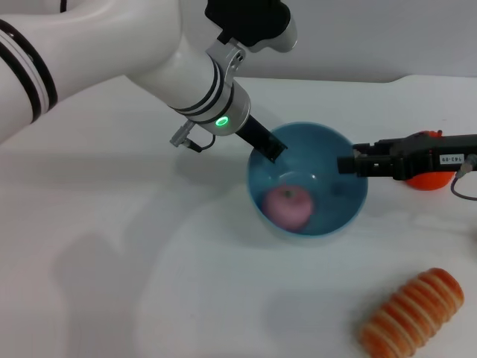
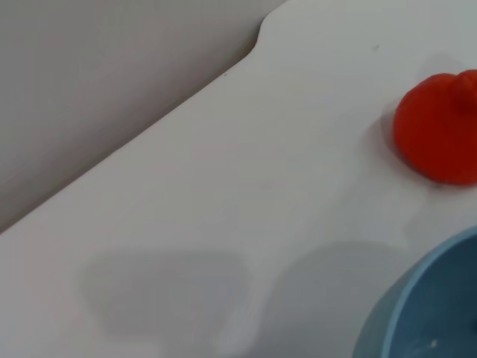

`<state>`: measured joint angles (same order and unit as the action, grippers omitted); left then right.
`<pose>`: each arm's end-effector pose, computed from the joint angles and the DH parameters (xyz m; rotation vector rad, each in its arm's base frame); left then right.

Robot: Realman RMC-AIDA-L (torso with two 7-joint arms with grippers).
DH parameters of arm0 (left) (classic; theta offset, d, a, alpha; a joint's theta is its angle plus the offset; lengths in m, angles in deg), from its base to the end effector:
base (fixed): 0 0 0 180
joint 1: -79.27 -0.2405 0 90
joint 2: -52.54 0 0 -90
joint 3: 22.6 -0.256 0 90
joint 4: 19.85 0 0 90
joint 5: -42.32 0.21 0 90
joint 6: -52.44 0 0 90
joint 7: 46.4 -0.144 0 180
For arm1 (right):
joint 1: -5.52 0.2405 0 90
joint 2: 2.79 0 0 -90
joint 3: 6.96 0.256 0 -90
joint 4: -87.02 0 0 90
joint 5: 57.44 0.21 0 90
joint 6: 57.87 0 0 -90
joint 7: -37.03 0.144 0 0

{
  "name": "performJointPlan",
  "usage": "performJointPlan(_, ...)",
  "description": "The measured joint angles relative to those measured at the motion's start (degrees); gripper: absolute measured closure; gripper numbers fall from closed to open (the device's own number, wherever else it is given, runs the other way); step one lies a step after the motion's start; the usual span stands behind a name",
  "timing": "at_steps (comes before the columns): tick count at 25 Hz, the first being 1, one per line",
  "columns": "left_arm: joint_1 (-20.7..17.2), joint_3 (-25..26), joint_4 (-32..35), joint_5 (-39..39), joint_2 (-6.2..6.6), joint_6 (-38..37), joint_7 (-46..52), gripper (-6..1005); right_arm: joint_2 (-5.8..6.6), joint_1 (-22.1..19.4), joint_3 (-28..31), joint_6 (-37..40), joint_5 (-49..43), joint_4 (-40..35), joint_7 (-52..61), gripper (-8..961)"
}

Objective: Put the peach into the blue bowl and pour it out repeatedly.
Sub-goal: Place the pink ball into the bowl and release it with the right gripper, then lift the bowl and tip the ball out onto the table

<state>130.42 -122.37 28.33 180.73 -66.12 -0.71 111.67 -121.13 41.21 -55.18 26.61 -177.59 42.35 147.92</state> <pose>-0.1387 0.4082 -0.0983 -2.5384 -0.8148 0.3064 0.2303 0.3646 0.0003 -2.7186 1.0898 0.4799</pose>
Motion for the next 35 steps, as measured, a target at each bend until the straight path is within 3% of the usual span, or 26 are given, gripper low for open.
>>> performJointPlan(6, -0.2, -0.5, -0.2, 0.0, 0.01, 1.7, -0.3, 1001, -0.08, -3.9, 2.8, -2.5, 3.7, -2.1, -6.8, 391)
performJointPlan(14, -0.8, -2.8, -0.6, 0.0, -0.07, 7.0, -0.2, 1000, -0.44, -13.3, 4.2, -17.4, 12.4, -5.0, -22.1, 362)
performJointPlan(19, -1.1, -5.6, -0.5, 0.4, -0.08, 12.3, -0.4, 1001, -0.4, -16.9, 8.2, -22.1, 29.7, 5.9, -40.4, 334)
performJointPlan(20, -1.1, -6.4, -0.3, 0.6, -0.08, 14.1, -0.4, 1001, -0.41, -17.9, 9.6, -22.1, 36.8, 10.6, -49.6, 322)
performJointPlan(21, -1.1, -6.4, -0.3, 0.6, -0.08, 14.1, -0.4, 1000, -0.41, -17.9, 9.6, -22.1, 36.8, 10.6, -49.6, 311)
performJointPlan(22, -1.2, -8.8, 0.5, 1.1, -0.04, 18.8, -1.0, 1000, -0.47, -18.5, 10.0, -22.0, 40.2, 13.5, -54.9, 299)
performJointPlan(28, 0.5, -11.9, 1.5, 4.8, -0.26, 25.7, -2.1, 1000, -0.61, -20.0, 10.9, -17.7, 58.2, 30.4, -79.9, 264)
performJointPlan(35, -0.4, -19.5, 4.6, 16.0, -0.36, 34.3, -2.1, 1000, -0.71, -21.8, 11.6, -10.3, 70.8, 41.5, -89.6, 264)
